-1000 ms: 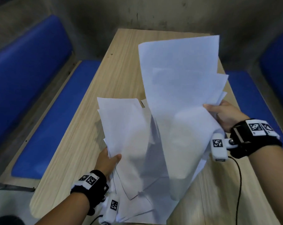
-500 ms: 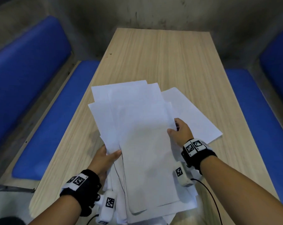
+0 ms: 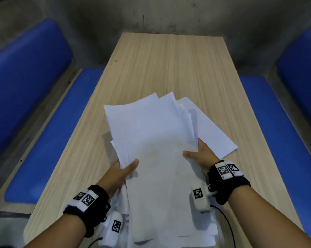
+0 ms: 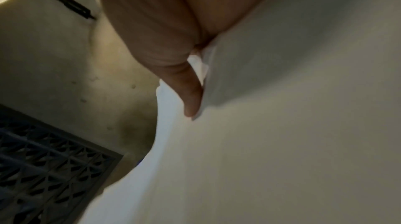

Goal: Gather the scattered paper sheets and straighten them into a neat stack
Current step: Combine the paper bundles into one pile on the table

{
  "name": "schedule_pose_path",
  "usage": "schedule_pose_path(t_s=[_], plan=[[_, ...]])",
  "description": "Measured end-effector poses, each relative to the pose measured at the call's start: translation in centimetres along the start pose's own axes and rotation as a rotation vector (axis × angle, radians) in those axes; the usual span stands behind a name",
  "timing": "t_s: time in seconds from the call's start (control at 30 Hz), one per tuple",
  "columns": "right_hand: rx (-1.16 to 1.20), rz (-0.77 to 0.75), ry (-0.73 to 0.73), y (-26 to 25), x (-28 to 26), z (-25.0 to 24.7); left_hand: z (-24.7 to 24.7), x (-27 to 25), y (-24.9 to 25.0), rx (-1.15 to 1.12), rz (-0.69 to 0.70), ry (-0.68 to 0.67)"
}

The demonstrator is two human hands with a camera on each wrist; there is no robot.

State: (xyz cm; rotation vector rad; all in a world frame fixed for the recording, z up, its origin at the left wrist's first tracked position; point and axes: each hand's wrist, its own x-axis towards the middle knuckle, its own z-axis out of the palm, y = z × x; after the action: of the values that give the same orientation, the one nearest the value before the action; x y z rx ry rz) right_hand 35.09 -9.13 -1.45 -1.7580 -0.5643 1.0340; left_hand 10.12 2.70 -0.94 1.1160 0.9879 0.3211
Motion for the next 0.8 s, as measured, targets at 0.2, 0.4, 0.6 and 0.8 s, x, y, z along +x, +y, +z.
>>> schedule_pose_path(t_s=[0.2, 0.4, 0.6, 0.8], plan=[[0.025, -0.007, 0.038, -0.5, 1.8, -0.4, -1.7, -0.3, -0.6, -0.098, -0.029, 0.108], [-0.742, 0.114, 0.454, 0.8, 6.3, -7.6, -7.7, -2.0, -3.4, -0.099, -0.071, 0.375], [-1.116, 0.248, 0.113, 2.3, 5.3, -7.4, -6.4, -1.3, -4.1, -0.070, -0.136, 0.344], [-1.122, 0.062, 0.095, 4.6, -0.1, -1.3, -2.0, 0.4, -3.8, -0.036, -0.083, 0.225]])
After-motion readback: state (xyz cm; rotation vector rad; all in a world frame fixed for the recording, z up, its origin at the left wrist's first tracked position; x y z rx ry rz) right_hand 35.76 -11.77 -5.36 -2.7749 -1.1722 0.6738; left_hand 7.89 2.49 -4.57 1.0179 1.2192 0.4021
